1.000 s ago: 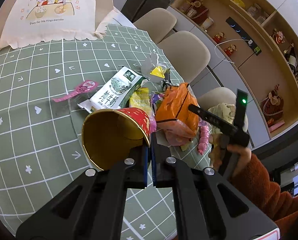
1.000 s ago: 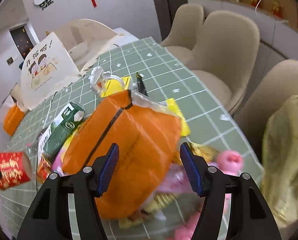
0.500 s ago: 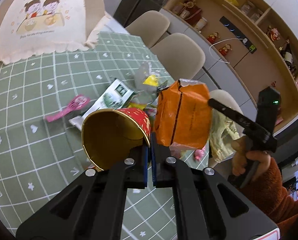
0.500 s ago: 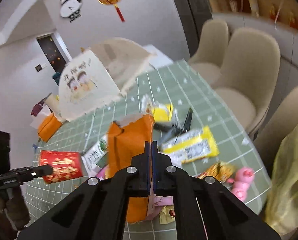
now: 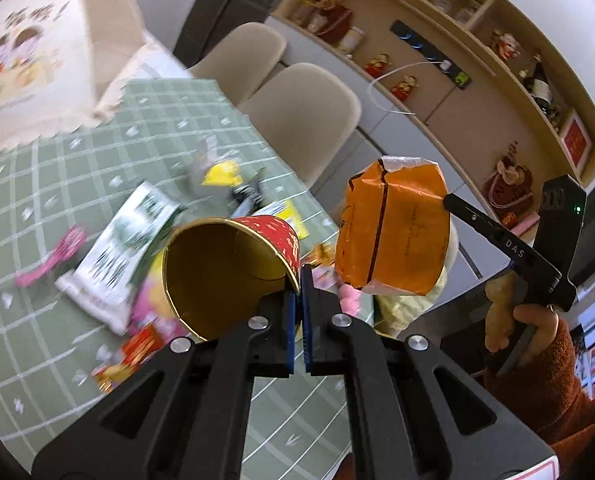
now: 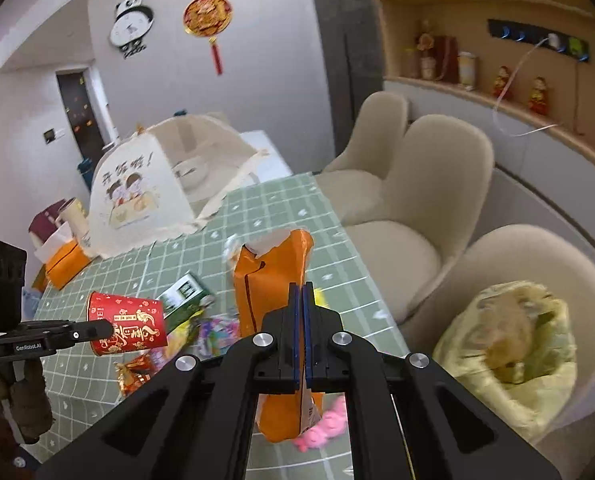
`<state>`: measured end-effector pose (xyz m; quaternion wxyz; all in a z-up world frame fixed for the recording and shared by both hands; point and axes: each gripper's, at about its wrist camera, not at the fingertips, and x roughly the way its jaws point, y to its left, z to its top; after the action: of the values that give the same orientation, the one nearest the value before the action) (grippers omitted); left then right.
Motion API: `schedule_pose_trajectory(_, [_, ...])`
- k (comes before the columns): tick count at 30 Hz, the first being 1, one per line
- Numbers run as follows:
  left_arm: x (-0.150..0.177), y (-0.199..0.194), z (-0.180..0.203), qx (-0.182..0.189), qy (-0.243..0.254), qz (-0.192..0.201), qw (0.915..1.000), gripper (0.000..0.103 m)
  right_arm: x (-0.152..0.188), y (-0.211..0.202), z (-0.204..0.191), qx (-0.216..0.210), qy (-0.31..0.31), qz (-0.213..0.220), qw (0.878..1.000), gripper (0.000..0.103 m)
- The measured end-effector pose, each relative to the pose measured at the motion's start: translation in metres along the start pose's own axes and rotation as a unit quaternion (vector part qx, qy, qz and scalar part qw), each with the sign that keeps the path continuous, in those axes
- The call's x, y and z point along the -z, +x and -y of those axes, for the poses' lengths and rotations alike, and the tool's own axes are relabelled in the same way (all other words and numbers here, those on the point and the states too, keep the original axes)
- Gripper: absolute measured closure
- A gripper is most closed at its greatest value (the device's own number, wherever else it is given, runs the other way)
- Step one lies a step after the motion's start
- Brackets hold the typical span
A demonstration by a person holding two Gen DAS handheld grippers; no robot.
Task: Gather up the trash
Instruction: 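Lift the red can with the left tool while the right tool lifts the orange bag, then drop the red can and orange bag into the yellow trash bag with both tools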
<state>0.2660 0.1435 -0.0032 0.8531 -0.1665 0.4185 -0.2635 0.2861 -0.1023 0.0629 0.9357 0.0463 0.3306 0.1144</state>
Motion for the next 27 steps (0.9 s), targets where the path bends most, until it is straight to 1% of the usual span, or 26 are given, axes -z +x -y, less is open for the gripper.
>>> schedule_pose_trajectory(3, [-0.016, 0.014, 0.031, 0.016, 0.027, 0.006, 0.9995, 0.101, -0.006, -0.020, 0.030, 0.022, 0.009, 0.020, 1.000, 0.099])
schedule_pose_trajectory(6, [-0.034, 0.034, 0.073, 0.039, 0.058, 0.010, 0.9975, 0.100, -0.012, -0.051, 0.073, 0.052, 0.027, 0.053, 0.997, 0.099])
schedule_pose_trajectory(8, [-0.044, 0.050, 0.105, 0.060, 0.079, 0.010, 0.9950, 0.100, -0.011, -0.069, 0.096, 0.075, 0.033, 0.067, 0.994, 0.099])
schedule_pose_trajectory(9, [-0.051, 0.063, 0.121, 0.072, 0.090, 0.007, 0.9933, 0.100, -0.010, -0.081, 0.114, 0.092, 0.036, 0.076, 0.992, 0.099])
schedule_pose_trajectory(11, [-0.059, 0.086, 0.150, 0.094, 0.107, 0.001, 0.9897, 0.100, -0.010, -0.098, 0.137, 0.113, 0.044, 0.086, 0.989, 0.099])
schedule_pose_trajectory(12, [-0.062, 0.098, 0.163, 0.103, 0.115, -0.003, 0.9880, 0.100, -0.008, -0.109, 0.156, 0.123, 0.055, 0.095, 0.986, 0.099])
schedule_pose_trajectory(13, [-0.066, 0.110, 0.176, 0.112, 0.121, -0.009, 0.9862, 0.100, -0.008, -0.115, 0.165, 0.128, 0.062, 0.099, 0.985, 0.099])
schedule_pose_trajectory(16, [-0.073, 0.165, 0.221, 0.150, 0.131, -0.049, 0.9789, 0.100, -0.003, -0.137, 0.206, 0.157, 0.079, 0.116, 0.978, 0.099])
schedule_pose_trajectory(18, [-0.072, 0.192, 0.244, 0.167, 0.131, -0.071, 0.9746, 0.100, 0.003, -0.146, 0.230, 0.170, 0.087, 0.121, 0.974, 0.099])
schedule_pose_trajectory(19, [-0.070, 0.215, 0.257, 0.179, 0.127, -0.090, 0.9715, 0.100, 0.004, -0.149, 0.238, 0.174, 0.091, 0.121, 0.973, 0.099])
schedule_pose_trajectory(20, [-0.068, 0.229, 0.265, 0.184, 0.124, -0.103, 0.9697, 0.100, 0.007, -0.151, 0.249, 0.176, 0.097, 0.122, 0.972, 0.099])
schedule_pose_trajectory(21, [-0.064, 0.246, 0.270, 0.185, 0.121, -0.120, 0.9679, 0.100, 0.009, -0.152, 0.259, 0.176, 0.102, 0.122, 0.971, 0.099])
schedule_pose_trajectory(22, [-0.058, 0.268, 0.276, 0.179, 0.118, -0.140, 0.9666, 0.100, 0.012, -0.153, 0.266, 0.175, 0.107, 0.122, 0.971, 0.099])
schedule_pose_trajectory(23, [-0.053, 0.281, 0.278, 0.170, 0.119, -0.152, 0.9665, 0.100, 0.014, -0.153, 0.274, 0.173, 0.111, 0.122, 0.971, 0.099])
schedule_pose_trajectory(24, [-0.046, 0.299, 0.279, 0.149, 0.125, -0.166, 0.9666, 0.100, 0.016, -0.152, 0.282, 0.171, 0.115, 0.122, 0.971, 0.099])
schedule_pose_trajectory(27, [-0.028, 0.339, 0.273, 0.067, 0.145, -0.200, 0.9666, 0.100, 0.023, -0.142, 0.293, 0.154, 0.128, 0.116, 0.973, 0.099])
